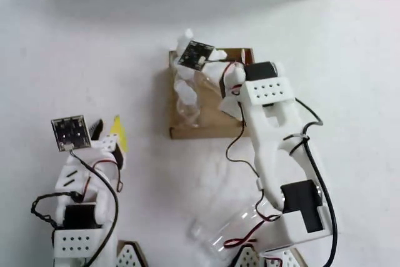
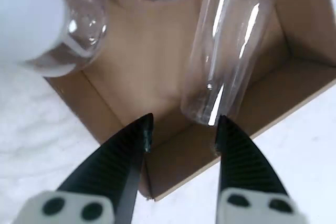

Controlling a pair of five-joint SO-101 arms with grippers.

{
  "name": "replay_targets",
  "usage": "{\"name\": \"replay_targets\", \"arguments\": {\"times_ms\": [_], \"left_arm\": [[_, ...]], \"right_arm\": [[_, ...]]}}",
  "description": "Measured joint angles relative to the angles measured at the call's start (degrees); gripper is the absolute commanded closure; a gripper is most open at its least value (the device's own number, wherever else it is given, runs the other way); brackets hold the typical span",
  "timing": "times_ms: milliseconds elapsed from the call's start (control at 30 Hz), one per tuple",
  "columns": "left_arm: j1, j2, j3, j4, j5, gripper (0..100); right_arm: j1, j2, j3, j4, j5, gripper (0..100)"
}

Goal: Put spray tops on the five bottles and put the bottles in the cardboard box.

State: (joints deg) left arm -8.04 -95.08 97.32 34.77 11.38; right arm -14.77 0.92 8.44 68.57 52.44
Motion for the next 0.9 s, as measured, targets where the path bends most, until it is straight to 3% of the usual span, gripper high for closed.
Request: {"name": "replay_targets", "arguments": {"times_ms": [233,633,900], "left_arm": [[0.00,3.78,0.00,-2.99,0.00,86],[0.00,3.87,0.00,-2.99,0.00,86],[0.00,3.87,0.00,-2.99,0.00,86]], "right_arm": [[0.00,0.00,0.35,-3.87,0.18,73.5],[0.09,10.37,0.35,-16.53,0.18,73.5],[-0.44,16.26,-4.22,-16.53,0.09,73.5]]}}
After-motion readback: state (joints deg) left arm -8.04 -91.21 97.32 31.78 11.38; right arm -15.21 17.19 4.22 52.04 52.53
